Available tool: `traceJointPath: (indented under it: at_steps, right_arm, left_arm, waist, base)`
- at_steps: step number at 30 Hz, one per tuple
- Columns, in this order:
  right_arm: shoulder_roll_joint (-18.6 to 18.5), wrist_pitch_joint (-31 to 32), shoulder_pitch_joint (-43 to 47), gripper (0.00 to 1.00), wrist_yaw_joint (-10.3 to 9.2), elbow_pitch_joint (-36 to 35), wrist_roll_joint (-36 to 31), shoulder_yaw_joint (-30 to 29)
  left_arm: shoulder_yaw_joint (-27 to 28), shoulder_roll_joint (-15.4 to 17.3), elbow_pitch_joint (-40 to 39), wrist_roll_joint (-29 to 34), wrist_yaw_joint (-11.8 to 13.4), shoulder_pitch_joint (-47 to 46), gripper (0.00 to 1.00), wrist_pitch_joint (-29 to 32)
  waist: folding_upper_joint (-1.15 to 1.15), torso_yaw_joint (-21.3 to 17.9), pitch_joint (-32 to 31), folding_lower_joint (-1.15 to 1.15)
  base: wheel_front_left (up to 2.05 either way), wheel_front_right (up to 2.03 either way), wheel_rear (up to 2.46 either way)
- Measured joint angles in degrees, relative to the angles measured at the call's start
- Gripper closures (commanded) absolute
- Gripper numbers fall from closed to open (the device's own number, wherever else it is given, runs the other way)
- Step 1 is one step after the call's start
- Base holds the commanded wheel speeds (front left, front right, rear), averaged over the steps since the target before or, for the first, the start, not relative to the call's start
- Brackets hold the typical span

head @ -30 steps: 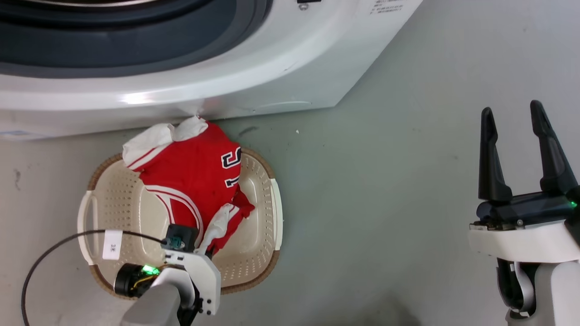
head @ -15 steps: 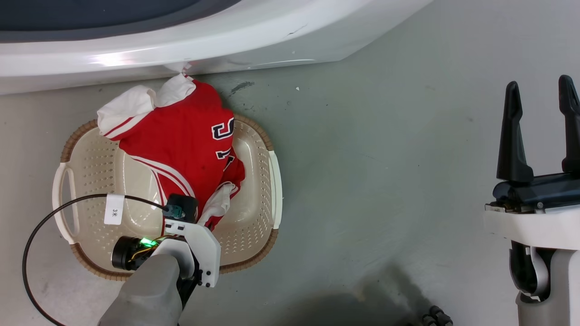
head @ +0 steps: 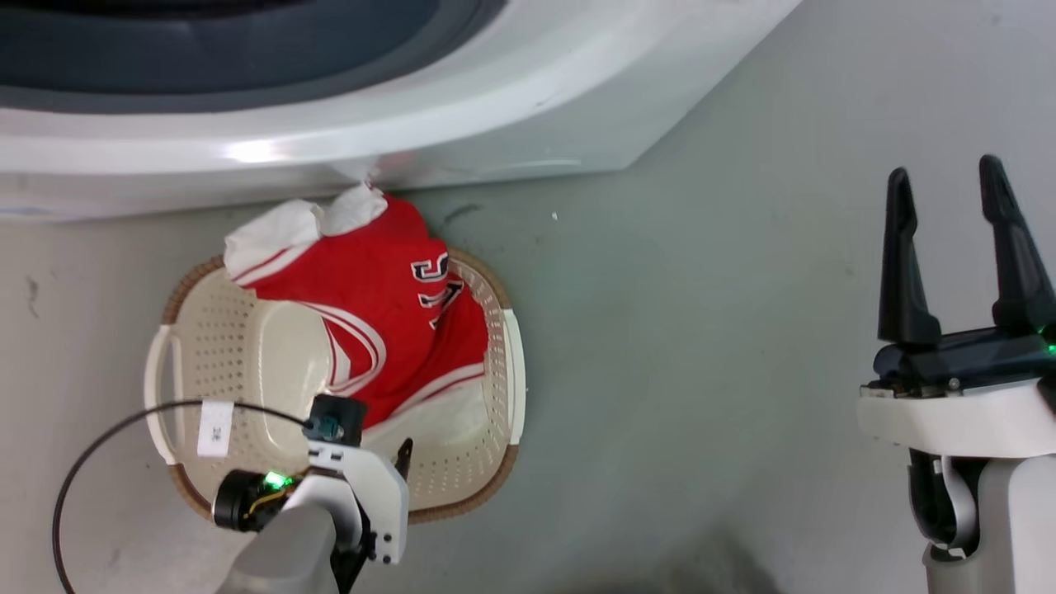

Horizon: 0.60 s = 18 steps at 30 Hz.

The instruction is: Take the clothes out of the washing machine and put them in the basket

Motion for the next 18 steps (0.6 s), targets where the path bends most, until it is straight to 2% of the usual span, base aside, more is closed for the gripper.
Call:
traceJointPath:
  at_steps: [5,8,14,18]
  right_arm:
    - [0.0,0.0,2.8,0.0,0.0,1.2,-0.3,0.5]
    - [0.0,0.0,4.8,0.0,0.0,1.9,-0.6,0.9]
    - [0.0,0.0,8.9,0.0,0.0,3.0,-1.1,1.0]
    - [0.0,0.0,11.4,0.0,0.0,3.7,-1.6,1.2]
  left_arm:
    - [-0.3,-0.8,-0.2,0.1,0.5,3.5,0.0,-3.5]
    - [0.1,-0.8,-2.6,0.2,1.5,6.0,0.0,-4.2]
    - [5.1,1.0,-17.3,3.4,5.9,13.2,0.0,-4.4]
    - [8.7,1.3,-25.3,7.1,7.9,18.7,0.0,-4.4]
  waist:
    - [0.0,0.5,-5.4,0.0]
    - [0.0,1.0,-8.9,-0.01]
    - [0.0,2.1,-16.0,-0.01]
    - [0.0,2.9,-20.4,-0.01]
  base:
    - [0.0,0.0,0.0]
    - [0.0,0.0,0.0]
    - [0.0,0.0,0.0]
    - [0.0,0.0,0.0]
